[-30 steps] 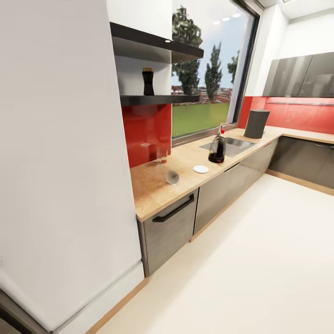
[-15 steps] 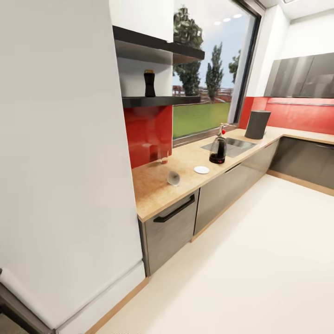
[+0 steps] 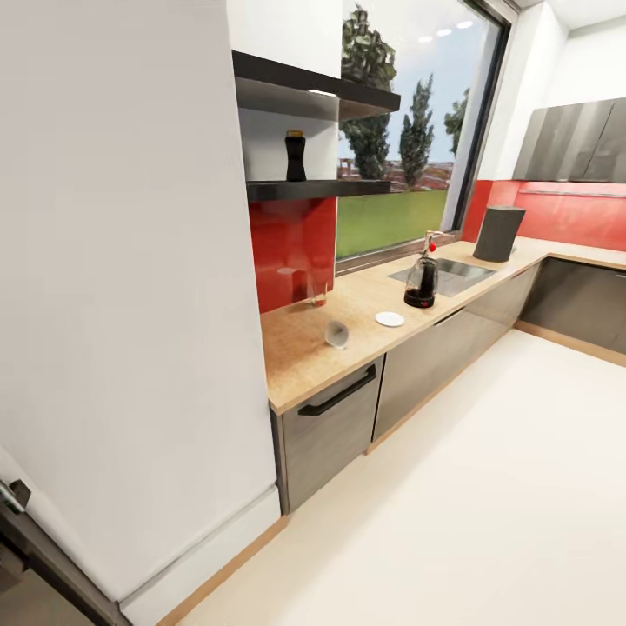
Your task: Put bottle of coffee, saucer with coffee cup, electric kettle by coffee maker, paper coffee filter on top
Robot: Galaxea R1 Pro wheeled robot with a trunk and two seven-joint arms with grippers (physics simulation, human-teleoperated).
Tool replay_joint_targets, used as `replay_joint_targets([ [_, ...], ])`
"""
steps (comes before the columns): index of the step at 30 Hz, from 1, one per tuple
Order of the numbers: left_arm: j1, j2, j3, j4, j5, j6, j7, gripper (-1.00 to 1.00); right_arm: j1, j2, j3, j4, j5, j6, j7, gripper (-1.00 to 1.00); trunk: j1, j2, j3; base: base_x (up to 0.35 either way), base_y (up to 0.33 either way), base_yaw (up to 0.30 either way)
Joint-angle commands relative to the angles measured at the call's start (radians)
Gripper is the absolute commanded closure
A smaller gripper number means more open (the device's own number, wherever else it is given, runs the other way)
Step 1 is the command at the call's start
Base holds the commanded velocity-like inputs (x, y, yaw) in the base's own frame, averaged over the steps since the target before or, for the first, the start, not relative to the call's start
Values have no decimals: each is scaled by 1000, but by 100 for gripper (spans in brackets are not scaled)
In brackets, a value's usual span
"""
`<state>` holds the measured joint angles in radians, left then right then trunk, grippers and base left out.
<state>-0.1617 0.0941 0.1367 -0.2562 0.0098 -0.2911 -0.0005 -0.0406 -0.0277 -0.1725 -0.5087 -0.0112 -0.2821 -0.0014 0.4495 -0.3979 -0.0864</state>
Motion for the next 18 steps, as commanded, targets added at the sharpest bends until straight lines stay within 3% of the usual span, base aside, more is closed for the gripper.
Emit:
replay_joint_targets([
  [1, -1, 0, 1, 1, 1, -3, 0, -100, -1, 0, -1, 1, -1, -3, 0, -100, 1, -2, -2, 0, 0, 4],
  [18, 1, 1, 1, 0, -1, -5, -1, -100, -1, -1, 1, 1, 2, -3, -2, -100, 1, -2, -2, 0, 0, 0],
])
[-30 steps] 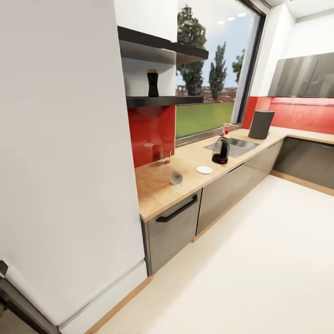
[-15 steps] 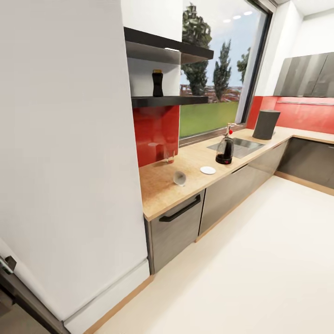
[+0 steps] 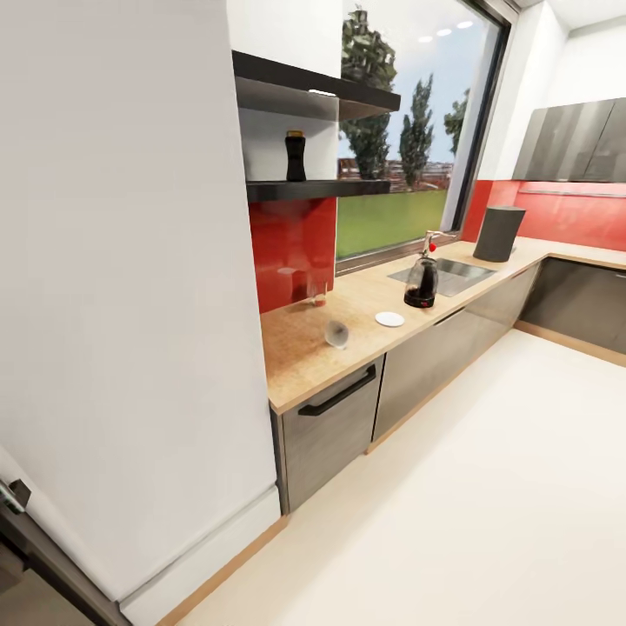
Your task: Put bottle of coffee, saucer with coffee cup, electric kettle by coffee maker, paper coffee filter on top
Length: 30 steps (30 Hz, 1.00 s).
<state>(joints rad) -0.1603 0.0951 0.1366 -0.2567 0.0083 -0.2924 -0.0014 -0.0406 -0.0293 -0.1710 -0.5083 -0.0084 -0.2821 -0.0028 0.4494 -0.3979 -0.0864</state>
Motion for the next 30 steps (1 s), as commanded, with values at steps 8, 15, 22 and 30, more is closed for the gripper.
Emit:
replay_joint_targets([
  [8, -1, 1, 3, 1, 0, -4, 2, -100, -1, 1, -2, -3, -4, -3, 1, -100, 1, -2, -2, 12, -47, 0],
  [15, -1, 2, 3, 1, -1, -3, 3, -100, -1, 2, -2, -4, -4, -13, 5, -100, 1, -2, -2, 93, -251, 0],
  [22, -1, 2, 3, 2, -1, -2, 3, -100, -1, 3, -1, -1, -4, -14, 1, -100, 1, -2, 3, 99, -262, 165],
  [30, -1, 2, 3, 2, -1, -4, 3, -100, -1, 3, -1, -1, -4, -14, 1, -100, 1, -2, 11, 113, -259, 211],
])
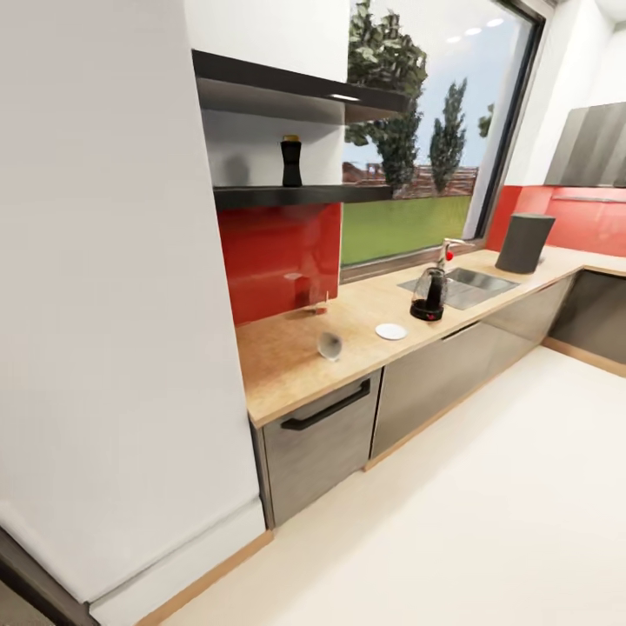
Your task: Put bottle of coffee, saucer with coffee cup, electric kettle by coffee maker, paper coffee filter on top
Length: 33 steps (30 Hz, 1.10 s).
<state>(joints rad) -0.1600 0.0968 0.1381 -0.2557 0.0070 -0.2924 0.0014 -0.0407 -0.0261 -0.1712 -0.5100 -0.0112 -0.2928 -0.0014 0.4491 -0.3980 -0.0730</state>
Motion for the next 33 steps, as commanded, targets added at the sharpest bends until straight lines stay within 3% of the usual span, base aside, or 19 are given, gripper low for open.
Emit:
replay_joint_targets([
  [1, -1, 0, 2, 1, 1, -4, 0, -100, -1, 0, -1, 1, -1, -3, 0, -100, 1, -2, -1, 176, -234, 212],
  [11, 8, 11, 2, 23, -2, 8, 7, -100, -1, 4, 0, 0, -3, -3, -1, -100, 1, -2, 10, 210, -178, 207],
  [16, 27, 52, 1, 87, -1, 13, 43, -100, -1, 9, 2, -7, -3, -3, -2, -100, 1, -2, 15, 179, -102, 194],
  [19, 32, 92, 0, 195, 0, 17, 65, -100, -1, 11, 3, -36, -3, -3, -3, -100, 1, -2, 19, 232, -39, 200],
  [27, 34, 82, 1, 213, 2, 18, 71, -100, -1, 11, 2, -35, -3, -3, -3, -100, 1, -2, 28, 288, -33, 203],
  [28, 34, 81, 1, 218, 2, 18, 79, -100, -1, 11, 2, -35, -3, -3, -3, -100, 1, -2, 29, 287, -144, 203],
  [30, 34, 77, 1, 238, 3, 18, 203, -100, -1, 11, 2, -45, -3, -3, -3, -100, 1, -2, 31, 236, -164, 92],
  [33, 34, 68, 2, 242, 4, 18, 252, -100, -2, 11, 4, -76, -3, -4, -4, -100, 1, -2, 31, 185, -126, 29],
])
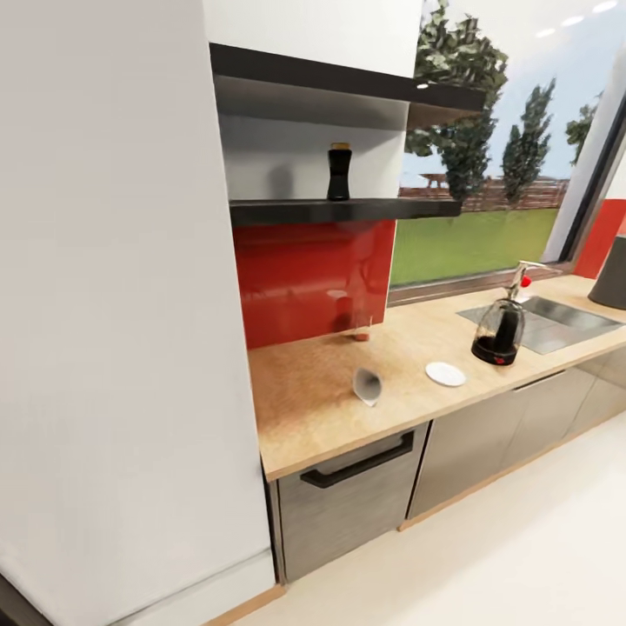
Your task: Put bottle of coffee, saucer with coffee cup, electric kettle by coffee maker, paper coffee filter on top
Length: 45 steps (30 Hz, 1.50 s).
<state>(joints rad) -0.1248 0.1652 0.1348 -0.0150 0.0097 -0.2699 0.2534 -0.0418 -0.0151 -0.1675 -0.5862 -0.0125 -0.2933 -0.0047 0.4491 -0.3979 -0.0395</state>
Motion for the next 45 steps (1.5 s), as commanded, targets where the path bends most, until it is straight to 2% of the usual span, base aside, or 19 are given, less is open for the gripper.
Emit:
replay_joint_targets([
  [1, -1, -2, 5, 2, 1, -5, 10, -100, -3, 1, 0, -36, -1, -3, -1, -100, 1, -2, -2, 154, -84, 11],
  [4, -1, -6, 5, 3, 2, -4, 20, -100, -29, 17, 0, -187, -1, 7, -8, -100, 1, -2, -2, 94, -39, 5],
  [5, -1, -8, 5, 5, 2, -4, 23, -100, -51, 33, 1, -266, 0, 19, -33, -100, 1, -2, -2, 35, -14, 2],
  [6, -1, -9, 5, 7, 2, -4, 23, -100, -58, 39, 1, -287, 1, 24, -46, -100, 1, -2, -2, 28, -11, 2],
  [8, -1, -14, 5, 13, 2, -3, 24, -100, -93, 62, 3, -341, 4, 56, -117, -100, 1, -2, -2, 15, -6, 1],
  [9, -1, -19, 5, 16, 2, -3, 24, -100, -131, 76, 14, -361, 5, 91, -171, -100, 1, -2, -2, 6, -2, 0],
  [10, -1, -22, 5, 17, 1, -3, 24, -100, -190, 85, 63, -374, 6, 149, -222, -100, 1, -2, -2, 2, -1, 0],
  [11, -1, -23, 5, 17, 1, -3, 24, -100, -203, 86, 79, -376, 6, 162, -230, -100, 1, -2, -2, 2, -1, 0],
  [14, -1, -27, 5, 18, 1, -3, 24, -100, -269, 94, 159, -383, 6, 229, -262, -100, 1, -2, -2, 0, 0, 0],
  [15, -1, -29, 5, 19, 1, -3, 24, -100, -297, 103, 176, -384, 6, 251, -279, -100, 1, -2, -2, 0, 0, 0],
  [17, -1, -36, 5, 18, 1, -3, 24, -100, -358, 132, 197, -384, 6, 311, -321, -100, 1, -2, -2, 0, 0, 0],
  [21, -1, -43, 5, 19, 1, -3, 24, -100, -438, 152, 207, -385, 6, 404, -344, -100, 1, -2, -2, 0, 0, 0],
  [25, -1, -45, 4, 19, 1, -2, 23, -100, -560, 154, 209, -379, 8, 520, -348, -100, 1, -2, -2, 0, 0, 0],
  [27, 0, -45, 4, 21, 1, -2, 22, -100, -581, 154, 209, -379, 8, 547, -347, -100, 1, -2, -2, 0, 0, 0],
  [33, 0, -44, 3, 46, 1, -2, 19, -100, -601, 143, 206, -375, 6, 570, -341, -100, 1, -2, -2, 0, 0, 0],
  [34, 1, -44, 3, 47, 1, -2, 18, -100, -602, 136, 205, -375, 6, 569, -342, -100, 1, -2, -2, 0, 0, 0],
  [35, 1, -44, 2, 49, 1, -1, 18, -100, -601, 113, 203, -351, 4, 568, -342, -100, 1, -2, -2, 0, 0, 68],
  [37, 1, -44, 2, 54, 0, 0, 18, -100, -601, 107, 204, -319, 4, 567, -343, -100, 1, -2, -4, 0, 0, 131],
  [45, 28, -43, 2, 62, -1, 0, 19, -100, -601, 106, 204, -294, 4, 566, -345, -100, 1, -2, -12, 127, -87, 183],
])
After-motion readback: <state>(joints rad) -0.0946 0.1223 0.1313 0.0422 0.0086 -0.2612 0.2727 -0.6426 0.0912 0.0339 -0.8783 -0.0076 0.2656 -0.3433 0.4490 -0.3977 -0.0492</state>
